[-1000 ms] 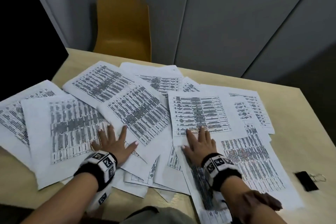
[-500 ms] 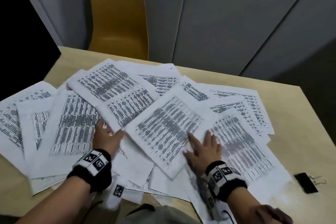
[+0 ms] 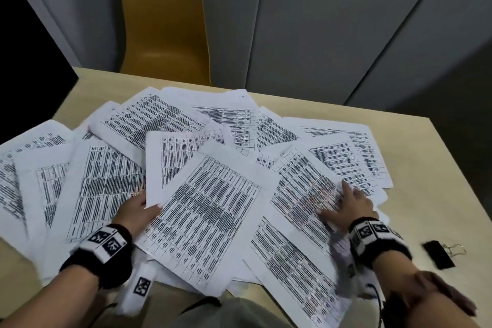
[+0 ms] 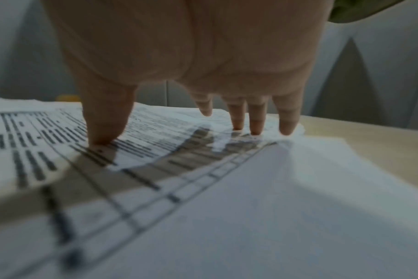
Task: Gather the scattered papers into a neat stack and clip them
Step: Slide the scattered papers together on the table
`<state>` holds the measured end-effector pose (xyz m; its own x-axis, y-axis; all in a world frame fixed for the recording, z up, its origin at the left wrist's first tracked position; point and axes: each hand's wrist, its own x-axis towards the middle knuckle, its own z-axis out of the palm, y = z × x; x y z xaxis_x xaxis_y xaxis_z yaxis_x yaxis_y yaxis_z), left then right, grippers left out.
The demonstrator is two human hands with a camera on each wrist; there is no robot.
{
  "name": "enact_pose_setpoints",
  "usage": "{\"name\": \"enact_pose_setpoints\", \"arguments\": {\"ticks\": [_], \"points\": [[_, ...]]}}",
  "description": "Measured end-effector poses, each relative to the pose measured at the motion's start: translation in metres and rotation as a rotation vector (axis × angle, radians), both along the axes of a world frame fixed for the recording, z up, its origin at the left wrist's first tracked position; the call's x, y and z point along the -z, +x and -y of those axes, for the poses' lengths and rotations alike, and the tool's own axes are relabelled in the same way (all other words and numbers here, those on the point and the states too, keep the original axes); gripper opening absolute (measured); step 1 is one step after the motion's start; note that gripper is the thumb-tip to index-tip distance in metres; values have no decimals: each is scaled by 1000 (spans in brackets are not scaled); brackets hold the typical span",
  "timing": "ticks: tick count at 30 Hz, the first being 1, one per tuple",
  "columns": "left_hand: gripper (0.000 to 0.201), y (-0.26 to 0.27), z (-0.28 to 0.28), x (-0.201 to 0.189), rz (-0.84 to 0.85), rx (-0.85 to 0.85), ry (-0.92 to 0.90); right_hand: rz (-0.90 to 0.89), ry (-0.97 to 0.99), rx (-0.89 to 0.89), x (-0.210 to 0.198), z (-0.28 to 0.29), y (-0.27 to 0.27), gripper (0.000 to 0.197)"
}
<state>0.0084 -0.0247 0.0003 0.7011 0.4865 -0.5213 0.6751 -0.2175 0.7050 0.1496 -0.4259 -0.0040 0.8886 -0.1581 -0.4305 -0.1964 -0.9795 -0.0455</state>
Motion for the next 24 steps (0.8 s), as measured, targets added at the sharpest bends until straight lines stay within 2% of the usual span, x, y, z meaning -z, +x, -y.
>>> {"name": "enact_pose_setpoints", "arguments": {"ticks": [4,6,8,10,13,14,15,17,19,20,22,24], "points": [[35,-2,4,0,-6,4,-17,109,-51,-15,-3,7,-2,110],[39,-2,2,-3,-14,16,-50,103,3,37,-4,11,0,115],[42,-3,1,-3,-18,8,-71,74,25,59,-3,17,4,112],[44,-6,2,-2,-16,-26,-85,27,56,49,-3,22,5,89],[40,-9,4,1,31,-93,-79,-129,148,-10,-7,14,-7,39],[39,-9,7,1,45,-106,-83,-162,152,-30,-8,9,-14,34],[39,-10,8,1,54,-114,-91,-153,159,-44,-6,3,-20,34],[38,-9,13,1,58,-113,-98,-21,160,-29,0,-10,-31,37],[38,-10,15,3,46,-98,-75,138,195,124,1,-24,-38,67],[38,-10,16,3,41,-88,-57,157,250,213,0,-30,-39,78],[40,-11,17,4,34,-78,-44,66,389,296,-3,-41,-41,81],[39,-12,17,6,32,-71,-51,-61,444,266,0,-52,-44,75]]}}
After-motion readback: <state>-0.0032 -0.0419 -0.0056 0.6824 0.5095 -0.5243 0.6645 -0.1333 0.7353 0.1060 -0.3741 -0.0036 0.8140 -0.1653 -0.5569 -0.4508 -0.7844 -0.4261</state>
